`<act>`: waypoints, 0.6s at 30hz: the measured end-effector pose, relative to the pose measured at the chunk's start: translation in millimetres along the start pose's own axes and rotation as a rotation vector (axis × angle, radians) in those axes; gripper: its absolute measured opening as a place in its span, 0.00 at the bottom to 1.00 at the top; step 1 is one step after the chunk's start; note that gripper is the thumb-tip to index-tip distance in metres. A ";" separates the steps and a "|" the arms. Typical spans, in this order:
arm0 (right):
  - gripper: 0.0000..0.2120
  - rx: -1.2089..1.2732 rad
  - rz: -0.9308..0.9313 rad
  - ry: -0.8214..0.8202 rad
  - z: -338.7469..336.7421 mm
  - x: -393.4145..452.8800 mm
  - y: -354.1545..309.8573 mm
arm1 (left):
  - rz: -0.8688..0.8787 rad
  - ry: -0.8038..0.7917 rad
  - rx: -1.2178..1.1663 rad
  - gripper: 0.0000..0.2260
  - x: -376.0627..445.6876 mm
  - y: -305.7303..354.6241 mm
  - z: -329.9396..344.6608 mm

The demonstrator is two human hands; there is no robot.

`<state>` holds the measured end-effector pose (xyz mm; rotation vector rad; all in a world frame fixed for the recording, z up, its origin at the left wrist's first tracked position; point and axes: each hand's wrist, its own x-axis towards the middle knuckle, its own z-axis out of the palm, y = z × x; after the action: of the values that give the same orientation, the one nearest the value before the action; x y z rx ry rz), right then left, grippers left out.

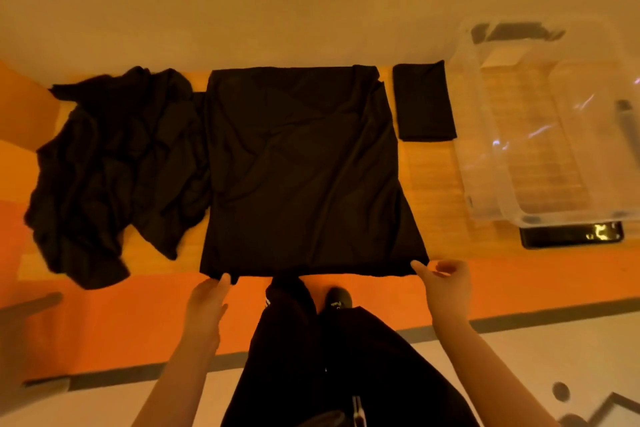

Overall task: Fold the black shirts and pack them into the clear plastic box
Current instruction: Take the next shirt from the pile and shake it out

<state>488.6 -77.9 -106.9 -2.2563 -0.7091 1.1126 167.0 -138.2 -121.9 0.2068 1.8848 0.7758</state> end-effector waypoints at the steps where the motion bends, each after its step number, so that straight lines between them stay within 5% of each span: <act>1: 0.20 0.054 0.087 -0.010 0.1 -0.5 6.2 | 0.001 -0.010 -0.058 0.13 -1.7 -0.3 3.1; 4: 0.23 0.357 0.344 -0.243 2.2 3.2 18.9 | 0.021 0.039 -0.089 0.21 0.0 -3.1 6.2; 6: 0.15 0.447 0.357 -0.360 4.6 9.0 18.6 | -0.002 0.123 -0.040 0.19 4.9 -5.7 2.0; 8: 0.03 0.479 0.364 -0.363 4.1 10.6 16.2 | -0.040 0.151 -0.066 0.18 5.8 -6.8 -4.4; 11: 0.02 0.605 0.462 -0.339 -1.2 6.0 20.4 | -0.076 0.071 -0.236 0.09 1.6 -11.5 -12.6; 15: 0.15 0.899 0.446 -0.363 -9.0 -1.1 26.4 | -0.095 0.010 -0.455 0.07 -4.3 -16.2 -20.3; 18: 0.40 1.168 0.353 -0.446 -13.9 -13.0 9.8 | -0.075 -0.114 -0.611 0.09 -12.4 -6.5 -27.9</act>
<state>495.4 -96.6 -98.8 -1.1399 0.2319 1.6307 149.5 -160.8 -109.4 -0.1989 1.4622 1.2170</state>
